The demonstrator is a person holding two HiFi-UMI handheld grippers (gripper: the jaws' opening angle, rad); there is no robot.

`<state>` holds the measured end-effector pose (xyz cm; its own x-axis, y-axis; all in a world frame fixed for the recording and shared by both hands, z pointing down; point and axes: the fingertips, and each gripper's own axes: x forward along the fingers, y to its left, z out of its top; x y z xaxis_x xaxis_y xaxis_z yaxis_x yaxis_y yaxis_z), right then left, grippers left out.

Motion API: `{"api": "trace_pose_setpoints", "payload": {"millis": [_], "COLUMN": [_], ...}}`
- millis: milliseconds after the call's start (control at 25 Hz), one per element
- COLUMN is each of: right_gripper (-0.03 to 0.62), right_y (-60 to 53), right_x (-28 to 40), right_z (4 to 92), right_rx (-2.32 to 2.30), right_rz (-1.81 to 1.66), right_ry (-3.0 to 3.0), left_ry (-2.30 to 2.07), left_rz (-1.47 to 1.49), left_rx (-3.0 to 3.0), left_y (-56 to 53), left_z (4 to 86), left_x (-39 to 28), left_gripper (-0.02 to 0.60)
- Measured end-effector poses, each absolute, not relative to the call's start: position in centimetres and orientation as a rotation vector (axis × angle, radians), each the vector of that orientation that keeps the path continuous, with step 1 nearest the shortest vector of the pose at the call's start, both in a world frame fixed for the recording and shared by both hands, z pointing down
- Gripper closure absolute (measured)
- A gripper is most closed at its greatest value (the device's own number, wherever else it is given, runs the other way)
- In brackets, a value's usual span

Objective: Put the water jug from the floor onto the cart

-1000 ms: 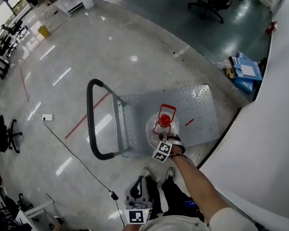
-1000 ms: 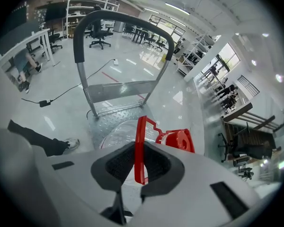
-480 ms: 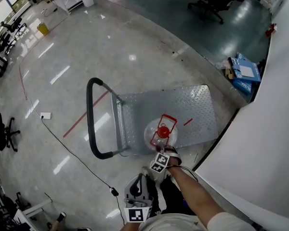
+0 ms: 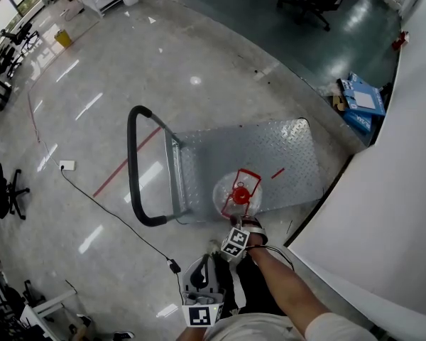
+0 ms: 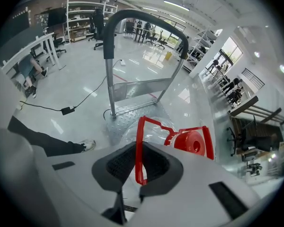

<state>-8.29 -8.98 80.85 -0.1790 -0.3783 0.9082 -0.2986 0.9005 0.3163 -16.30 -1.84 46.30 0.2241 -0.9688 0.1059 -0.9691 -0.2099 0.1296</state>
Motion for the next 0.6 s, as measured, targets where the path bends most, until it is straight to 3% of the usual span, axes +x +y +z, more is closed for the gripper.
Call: {"api": "trace_pose_setpoints", "payload": {"millis": [600], "right_gripper": [0.546], "right_y": [-7.6], "right_x": [-7.4], "right_z": [80.4], "right_rx": [0.543], "right_rz": [-0.13], "right_ry": [-1.785], "left_ry": [-1.84], "left_rz": [0.011], "left_rx": [2.319], "left_y": [0.7], "left_z": [46.9], "left_x": [-16.2], "left_gripper": [0.578]}}
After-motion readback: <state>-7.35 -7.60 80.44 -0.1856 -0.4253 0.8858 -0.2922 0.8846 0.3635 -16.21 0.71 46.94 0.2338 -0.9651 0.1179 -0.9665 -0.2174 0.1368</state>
